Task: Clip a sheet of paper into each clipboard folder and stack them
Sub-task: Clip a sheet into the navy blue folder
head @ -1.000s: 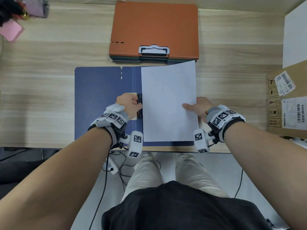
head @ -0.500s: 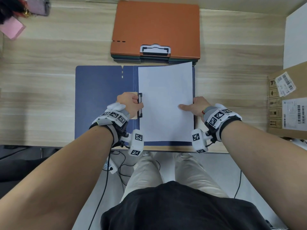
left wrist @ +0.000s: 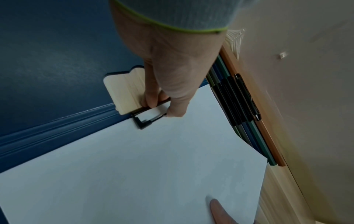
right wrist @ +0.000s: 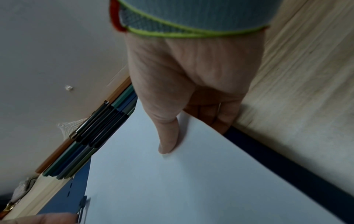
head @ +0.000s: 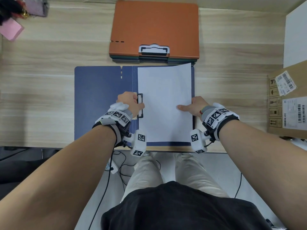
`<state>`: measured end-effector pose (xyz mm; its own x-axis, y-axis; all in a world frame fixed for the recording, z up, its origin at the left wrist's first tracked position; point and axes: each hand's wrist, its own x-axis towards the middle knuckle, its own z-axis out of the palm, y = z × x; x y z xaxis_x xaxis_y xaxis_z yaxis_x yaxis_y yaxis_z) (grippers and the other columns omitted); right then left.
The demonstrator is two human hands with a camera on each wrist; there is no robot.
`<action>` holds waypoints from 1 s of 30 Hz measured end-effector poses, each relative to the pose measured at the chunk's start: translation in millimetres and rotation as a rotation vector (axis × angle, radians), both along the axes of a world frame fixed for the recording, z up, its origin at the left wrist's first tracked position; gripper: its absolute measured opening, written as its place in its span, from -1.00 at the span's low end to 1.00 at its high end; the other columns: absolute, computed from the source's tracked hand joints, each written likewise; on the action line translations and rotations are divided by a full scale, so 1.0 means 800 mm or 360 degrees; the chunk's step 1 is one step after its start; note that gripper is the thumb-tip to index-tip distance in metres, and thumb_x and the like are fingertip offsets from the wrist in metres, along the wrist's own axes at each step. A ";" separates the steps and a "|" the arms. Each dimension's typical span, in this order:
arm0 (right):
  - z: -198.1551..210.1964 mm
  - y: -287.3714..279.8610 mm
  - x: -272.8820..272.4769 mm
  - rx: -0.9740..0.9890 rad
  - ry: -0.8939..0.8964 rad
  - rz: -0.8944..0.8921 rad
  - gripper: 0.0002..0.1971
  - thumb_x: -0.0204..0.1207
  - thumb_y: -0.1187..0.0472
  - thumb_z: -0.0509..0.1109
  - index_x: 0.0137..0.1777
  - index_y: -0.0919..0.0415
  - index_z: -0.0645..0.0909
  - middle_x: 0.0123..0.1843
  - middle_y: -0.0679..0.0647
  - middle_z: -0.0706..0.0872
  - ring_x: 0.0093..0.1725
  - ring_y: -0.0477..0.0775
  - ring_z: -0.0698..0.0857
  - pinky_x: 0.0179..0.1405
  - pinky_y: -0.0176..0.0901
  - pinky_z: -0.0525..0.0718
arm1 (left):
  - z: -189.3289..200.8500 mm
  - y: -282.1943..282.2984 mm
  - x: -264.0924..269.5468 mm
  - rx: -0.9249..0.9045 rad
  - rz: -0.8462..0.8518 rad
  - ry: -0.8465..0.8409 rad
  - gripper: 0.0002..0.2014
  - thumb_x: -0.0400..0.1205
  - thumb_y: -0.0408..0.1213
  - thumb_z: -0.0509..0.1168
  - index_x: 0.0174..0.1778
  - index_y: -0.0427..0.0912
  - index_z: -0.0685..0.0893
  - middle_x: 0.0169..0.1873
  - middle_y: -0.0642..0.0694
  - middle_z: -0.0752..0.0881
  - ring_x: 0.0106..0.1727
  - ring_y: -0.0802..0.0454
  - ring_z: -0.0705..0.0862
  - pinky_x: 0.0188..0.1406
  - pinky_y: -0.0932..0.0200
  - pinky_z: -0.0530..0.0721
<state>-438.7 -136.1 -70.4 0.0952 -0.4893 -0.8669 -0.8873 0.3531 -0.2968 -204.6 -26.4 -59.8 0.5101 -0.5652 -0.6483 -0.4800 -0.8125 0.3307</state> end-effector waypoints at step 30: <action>0.047 -0.038 -0.017 -0.0128 -0.0169 -0.0153 -0.87 0.42 0.20 0.59 -0.08 0.19 0.76 -0.05 0.17 0.84 -0.21 0.06 0.81 -0.08 -0.05 0.83 | 0.016 -0.016 0.009 0.0341 -0.0198 -0.0097 -0.49 0.49 0.16 0.51 0.15 -0.13 0.57 0.03 -0.12 0.69 -0.03 -0.16 0.67 -0.04 -0.01 0.70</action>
